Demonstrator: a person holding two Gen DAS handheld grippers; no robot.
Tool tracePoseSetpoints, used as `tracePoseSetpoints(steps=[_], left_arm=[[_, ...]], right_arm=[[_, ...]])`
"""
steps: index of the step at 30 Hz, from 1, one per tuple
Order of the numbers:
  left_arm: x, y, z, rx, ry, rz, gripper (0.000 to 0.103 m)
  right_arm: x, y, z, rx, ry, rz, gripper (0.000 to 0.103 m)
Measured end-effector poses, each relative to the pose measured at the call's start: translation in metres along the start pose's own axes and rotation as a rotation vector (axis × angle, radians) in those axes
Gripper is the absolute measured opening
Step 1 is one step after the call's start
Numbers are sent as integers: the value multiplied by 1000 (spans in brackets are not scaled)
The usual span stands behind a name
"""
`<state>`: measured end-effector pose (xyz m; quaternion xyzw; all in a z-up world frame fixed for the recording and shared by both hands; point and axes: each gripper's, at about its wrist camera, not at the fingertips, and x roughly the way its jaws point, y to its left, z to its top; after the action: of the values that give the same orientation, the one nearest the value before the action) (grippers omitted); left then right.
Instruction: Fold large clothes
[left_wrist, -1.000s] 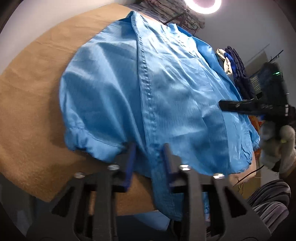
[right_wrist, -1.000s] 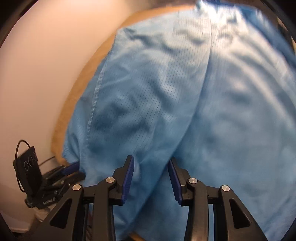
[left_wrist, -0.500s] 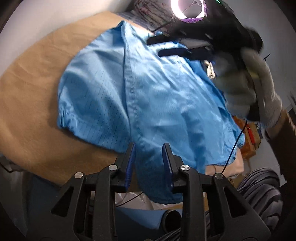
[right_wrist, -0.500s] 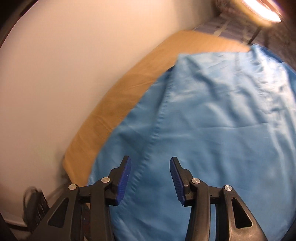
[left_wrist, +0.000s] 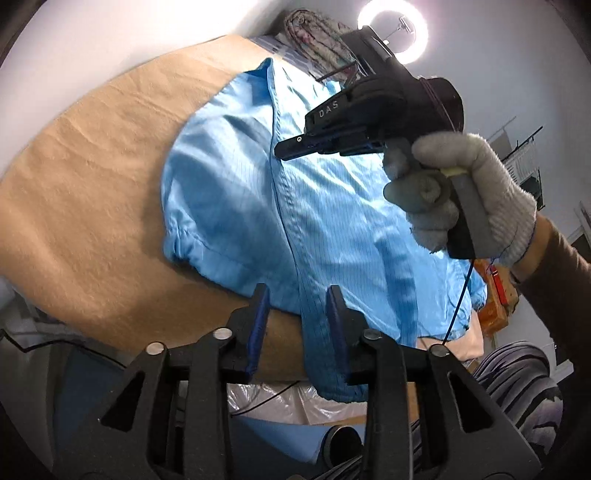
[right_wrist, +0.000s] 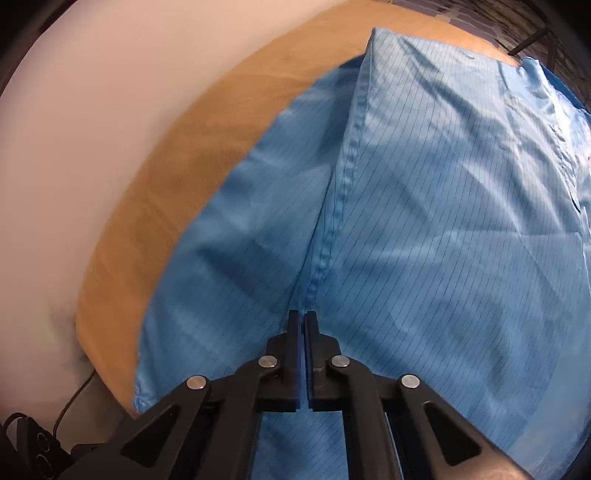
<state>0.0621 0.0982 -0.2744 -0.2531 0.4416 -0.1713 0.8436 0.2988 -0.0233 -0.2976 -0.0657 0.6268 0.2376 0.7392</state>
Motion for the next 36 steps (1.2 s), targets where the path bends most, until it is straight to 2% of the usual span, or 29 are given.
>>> tracePoseSetpoints(steps=[4, 5, 6, 7, 8, 13, 15, 19, 23, 28, 30, 36], left_arm=[[0, 4, 3, -4, -8, -8, 39], [-1, 6, 3, -9, -10, -10, 39], [-1, 7, 3, -13, -12, -12, 39], [-1, 9, 3, -20, -13, -15, 39], [-1, 11, 3, -23, -14, -16, 39], [-5, 15, 1, -26, -17, -13, 39], [-7, 15, 0, -18, -22, -11, 39], [-1, 18, 0, -34, -11, -36, 39], [13, 18, -5, -58, 30, -93, 39], [22, 18, -6, -53, 48, -53, 37], [21, 21, -4, -59, 44, -26, 6], [-5, 38, 2, -77, -19, 47, 3]], right_arm=[[-8, 7, -1, -5, -23, 29, 0], [-11, 9, -2, -17, -15, 10, 19], [-11, 12, -4, -24, 0, -5, 45], [-9, 16, -5, -31, 8, -27, 52], [-7, 22, -5, -41, 12, -57, 52], [17, 33, -6, -75, 78, -164, 24], [12, 32, -6, -83, 71, -178, 1], [-7, 17, -5, -11, 43, -79, 0], [-28, 15, -3, 22, -7, 7, 0], [-46, 20, 8, 61, -52, 96, 0], [-54, 20, 15, 68, -74, 123, 0], [-62, 25, 23, 84, -110, 174, 0]])
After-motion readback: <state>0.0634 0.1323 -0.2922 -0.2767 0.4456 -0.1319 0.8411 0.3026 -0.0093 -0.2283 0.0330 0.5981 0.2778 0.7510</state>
